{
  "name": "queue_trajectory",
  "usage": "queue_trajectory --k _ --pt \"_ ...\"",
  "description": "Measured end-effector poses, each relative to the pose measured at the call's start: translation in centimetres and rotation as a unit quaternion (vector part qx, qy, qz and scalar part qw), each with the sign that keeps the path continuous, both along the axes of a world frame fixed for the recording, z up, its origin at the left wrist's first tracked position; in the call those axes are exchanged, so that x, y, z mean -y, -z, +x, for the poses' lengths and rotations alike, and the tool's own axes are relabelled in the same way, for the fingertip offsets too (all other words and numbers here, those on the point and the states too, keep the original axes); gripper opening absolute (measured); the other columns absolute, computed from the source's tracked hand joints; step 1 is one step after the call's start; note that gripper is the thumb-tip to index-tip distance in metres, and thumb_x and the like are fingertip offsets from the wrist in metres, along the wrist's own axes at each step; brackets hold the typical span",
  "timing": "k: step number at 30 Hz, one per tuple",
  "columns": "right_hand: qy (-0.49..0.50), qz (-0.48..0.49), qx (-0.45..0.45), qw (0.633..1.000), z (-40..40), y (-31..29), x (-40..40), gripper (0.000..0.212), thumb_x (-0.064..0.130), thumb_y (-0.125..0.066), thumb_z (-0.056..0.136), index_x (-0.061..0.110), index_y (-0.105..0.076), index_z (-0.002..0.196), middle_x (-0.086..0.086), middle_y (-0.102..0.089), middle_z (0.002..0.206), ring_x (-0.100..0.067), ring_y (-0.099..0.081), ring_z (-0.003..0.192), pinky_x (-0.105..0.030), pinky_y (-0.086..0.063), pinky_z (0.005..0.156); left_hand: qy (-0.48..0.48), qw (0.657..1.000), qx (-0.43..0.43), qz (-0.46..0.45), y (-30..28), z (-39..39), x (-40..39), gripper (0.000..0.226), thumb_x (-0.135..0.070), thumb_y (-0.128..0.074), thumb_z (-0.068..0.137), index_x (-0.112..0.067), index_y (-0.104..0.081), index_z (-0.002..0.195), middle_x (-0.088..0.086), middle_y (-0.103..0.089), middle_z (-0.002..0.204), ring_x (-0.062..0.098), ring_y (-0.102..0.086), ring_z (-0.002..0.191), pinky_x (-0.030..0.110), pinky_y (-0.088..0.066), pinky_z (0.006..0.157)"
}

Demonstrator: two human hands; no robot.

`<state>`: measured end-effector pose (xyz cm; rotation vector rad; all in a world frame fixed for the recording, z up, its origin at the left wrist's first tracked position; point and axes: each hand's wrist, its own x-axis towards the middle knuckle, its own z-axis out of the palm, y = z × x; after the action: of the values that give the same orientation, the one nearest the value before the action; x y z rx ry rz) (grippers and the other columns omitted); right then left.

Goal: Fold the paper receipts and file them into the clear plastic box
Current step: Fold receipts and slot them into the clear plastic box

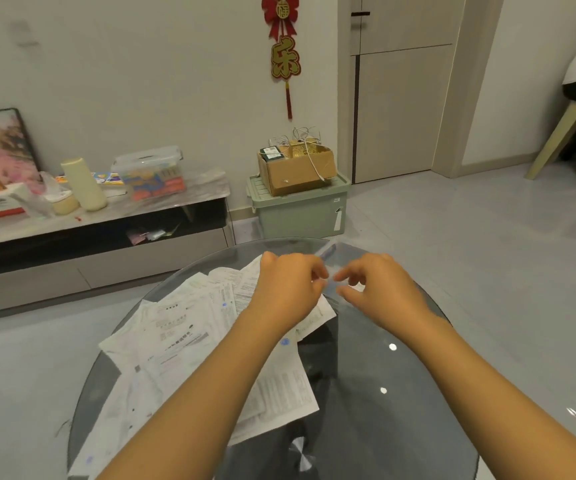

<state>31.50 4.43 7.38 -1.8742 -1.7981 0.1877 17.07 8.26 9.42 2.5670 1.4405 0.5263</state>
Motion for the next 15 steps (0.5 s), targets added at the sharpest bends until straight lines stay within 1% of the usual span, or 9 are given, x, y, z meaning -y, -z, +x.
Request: queue_trajectory --k 2,4,6,9,11,13,15 --pt "-0.021 0.000 -0.014 1.000 -2.0 0.4 1.2 0.021 0.032 -0.064 0.086 0.026 -0.069 0.105 0.009 -0.057 0.086 -0.010 -0.051 0.091 -0.029 -0.048 0.080 -0.036 0.999 0.005 -0.010 0.3 -2.5 2.1 0.021 -0.036 -0.052 0.095 -0.030 -0.064 0.111 -0.011 -0.067 0.109 0.009 -0.058 0.102 0.029 -0.020 0.102" --pt "-0.037 0.002 -0.026 0.999 -4.1 1.3 2.0 0.021 0.034 -0.065 0.085 0.028 -0.069 0.104 0.010 -0.060 0.088 -0.008 -0.053 0.090 -0.028 -0.050 0.081 -0.068 0.997 0.013 -0.025 1.1 -4.7 3.8 0.022 -0.038 -0.052 0.094 -0.032 -0.063 0.112 -0.012 -0.066 0.113 0.011 -0.057 0.105 0.030 -0.021 0.104" --pt "-0.050 -0.001 -0.035 0.998 -5.5 2.1 2.7 0.021 0.035 -0.066 0.084 0.029 -0.068 0.104 0.013 -0.057 0.087 -0.008 -0.055 0.089 -0.029 -0.052 0.081 -0.098 0.994 0.024 -0.037 2.2 -6.1 4.9 0.023 -0.040 -0.052 0.093 -0.033 -0.063 0.112 -0.012 -0.065 0.115 0.012 -0.055 0.108 0.028 -0.021 0.103" --pt "-0.089 -0.014 -0.009 0.996 -7.5 3.0 3.3 0.022 0.038 -0.063 0.086 0.031 -0.067 0.106 0.015 -0.054 0.089 -0.005 -0.052 0.086 -0.027 -0.052 0.082 -0.133 0.989 0.036 -0.048 4.4 -7.8 5.9 0.024 -0.043 -0.051 0.093 -0.034 -0.063 0.113 -0.013 -0.064 0.116 0.014 -0.054 0.109 0.024 -0.020 0.097" --pt "-0.117 -0.021 0.000 0.993 -8.5 3.7 3.5 0.022 0.039 -0.061 0.086 0.031 -0.066 0.106 0.015 -0.052 0.088 -0.004 -0.049 0.086 -0.026 -0.050 0.082 -0.146 0.987 0.042 -0.056 5.7 -8.5 6.3 0.025 -0.043 -0.052 0.093 -0.034 -0.063 0.113 -0.013 -0.063 0.119 0.014 -0.053 0.111 0.025 -0.020 0.100" --pt "-0.136 -0.027 0.005 0.990 -8.9 4.3 3.5 0.023 0.039 -0.061 0.087 0.031 -0.065 0.108 0.015 -0.051 0.088 -0.004 -0.047 0.084 -0.024 -0.048 0.081 -0.144 0.988 0.019 -0.047 6.3 -8.9 6.5 0.026 -0.042 -0.052 0.093 -0.034 -0.061 0.116 -0.012 -0.060 0.123 0.014 -0.050 0.116 0.031 -0.021 0.109" --pt "-0.145 -0.037 0.020 0.989 -9.2 4.9 3.4 0.025 0.038 -0.061 0.087 0.030 -0.064 0.110 0.012 -0.054 0.091 -0.004 -0.046 0.085 -0.021 -0.044 0.078 -0.126 0.992 -0.017 -0.029 6.7 -9.5 6.6 0.028 -0.041 -0.050 0.094 -0.034 -0.059 0.119 -0.011 -0.056 0.127 0.013 -0.048 0.119 0.034 -0.021 0.112"
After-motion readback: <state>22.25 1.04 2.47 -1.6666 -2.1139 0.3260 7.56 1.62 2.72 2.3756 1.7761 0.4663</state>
